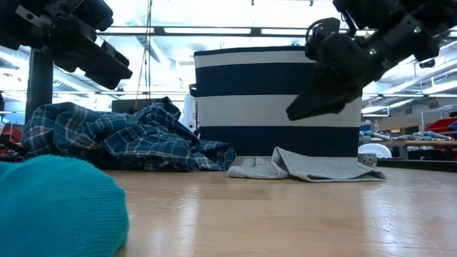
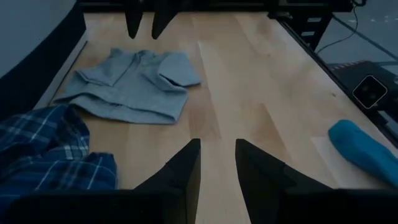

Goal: Sort clothes
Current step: Put the gray underwear into the blue bin

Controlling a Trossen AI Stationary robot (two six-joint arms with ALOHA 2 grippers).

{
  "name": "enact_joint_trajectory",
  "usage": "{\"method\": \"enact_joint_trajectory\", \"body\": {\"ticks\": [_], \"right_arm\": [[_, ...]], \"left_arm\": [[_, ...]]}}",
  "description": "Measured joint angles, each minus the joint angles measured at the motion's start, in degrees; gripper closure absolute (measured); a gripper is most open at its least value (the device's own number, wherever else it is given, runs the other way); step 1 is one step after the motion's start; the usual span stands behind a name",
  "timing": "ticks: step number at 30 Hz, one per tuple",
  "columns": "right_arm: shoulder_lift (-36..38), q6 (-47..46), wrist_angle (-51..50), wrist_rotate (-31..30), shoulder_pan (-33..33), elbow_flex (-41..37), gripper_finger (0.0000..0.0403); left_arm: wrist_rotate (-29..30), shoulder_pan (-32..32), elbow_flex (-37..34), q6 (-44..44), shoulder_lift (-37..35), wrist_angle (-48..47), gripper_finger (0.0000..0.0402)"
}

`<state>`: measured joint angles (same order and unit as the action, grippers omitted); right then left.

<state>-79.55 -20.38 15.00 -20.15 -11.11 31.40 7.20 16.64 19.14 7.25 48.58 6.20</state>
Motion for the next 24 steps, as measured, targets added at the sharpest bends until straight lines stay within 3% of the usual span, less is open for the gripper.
{"method": "enact_joint_trajectory", "body": {"ticks": [6, 16, 24], "right_arm": [[-2.1, 0.0, 2.8, -0.7, 0.0, -1.5, 0.0240], [-15.5, 3.6, 17.9, -5.0, 1.5, -3.0, 0.0239], [-27.0, 1.0, 27.5, -5.7, 2.3, -1.5, 0.0239]], "left_arm": [[0.0, 0.0, 0.0, -0.9, 0.0, 0.7, 0.0296], [0.0, 0.0, 0.0, -1.0, 0.0, 1.3, 0.0296], [-0.1, 0.0, 0.0, -1.2, 0.0, 1.3, 0.0296]]}}
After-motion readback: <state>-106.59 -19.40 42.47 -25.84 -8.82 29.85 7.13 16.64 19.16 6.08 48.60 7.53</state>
